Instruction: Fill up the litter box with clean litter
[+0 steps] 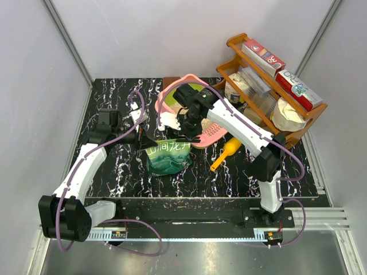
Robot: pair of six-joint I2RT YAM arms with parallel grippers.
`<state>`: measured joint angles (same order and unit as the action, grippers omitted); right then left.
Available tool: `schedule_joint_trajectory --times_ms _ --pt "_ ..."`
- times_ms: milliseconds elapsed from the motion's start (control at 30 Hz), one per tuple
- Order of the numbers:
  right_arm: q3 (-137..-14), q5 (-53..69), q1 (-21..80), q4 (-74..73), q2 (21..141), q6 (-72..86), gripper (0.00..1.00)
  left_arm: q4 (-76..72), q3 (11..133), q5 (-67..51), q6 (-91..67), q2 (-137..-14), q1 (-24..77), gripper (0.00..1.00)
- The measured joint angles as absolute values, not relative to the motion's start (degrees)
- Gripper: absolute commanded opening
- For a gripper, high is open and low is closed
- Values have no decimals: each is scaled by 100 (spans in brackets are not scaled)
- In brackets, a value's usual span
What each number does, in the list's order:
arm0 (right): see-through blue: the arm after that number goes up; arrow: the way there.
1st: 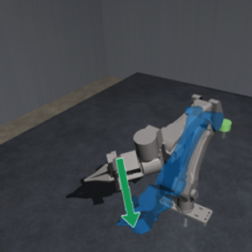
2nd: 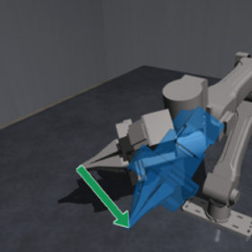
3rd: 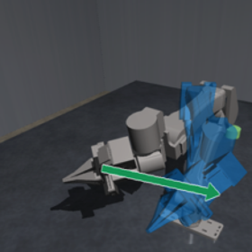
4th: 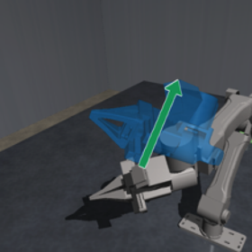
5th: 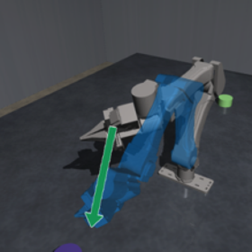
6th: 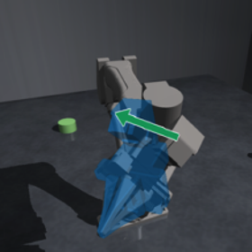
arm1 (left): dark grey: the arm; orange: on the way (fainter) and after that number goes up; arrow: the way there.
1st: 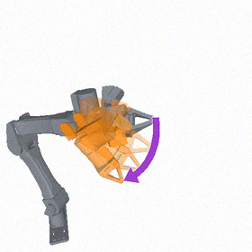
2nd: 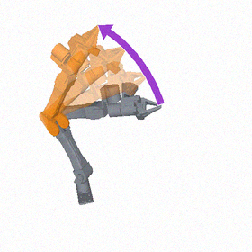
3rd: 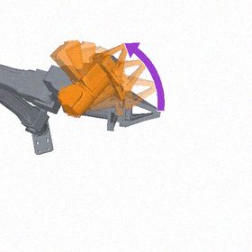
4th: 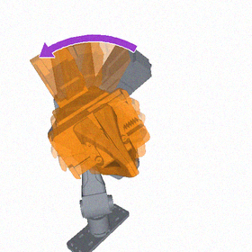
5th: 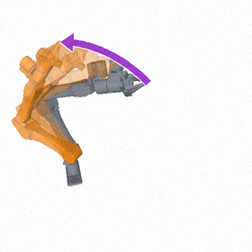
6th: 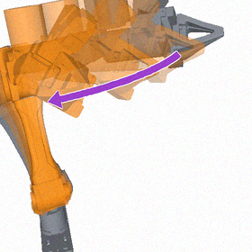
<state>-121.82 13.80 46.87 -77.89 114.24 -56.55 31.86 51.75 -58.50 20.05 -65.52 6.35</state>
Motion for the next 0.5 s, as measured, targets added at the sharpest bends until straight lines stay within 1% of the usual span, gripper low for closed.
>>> schedule_joint_trajectory --times_ms 500 --pt "-12053 1374 4740 -7762 11288 -5780 0 3402 5334 -5852 2102 -6667 674 0"
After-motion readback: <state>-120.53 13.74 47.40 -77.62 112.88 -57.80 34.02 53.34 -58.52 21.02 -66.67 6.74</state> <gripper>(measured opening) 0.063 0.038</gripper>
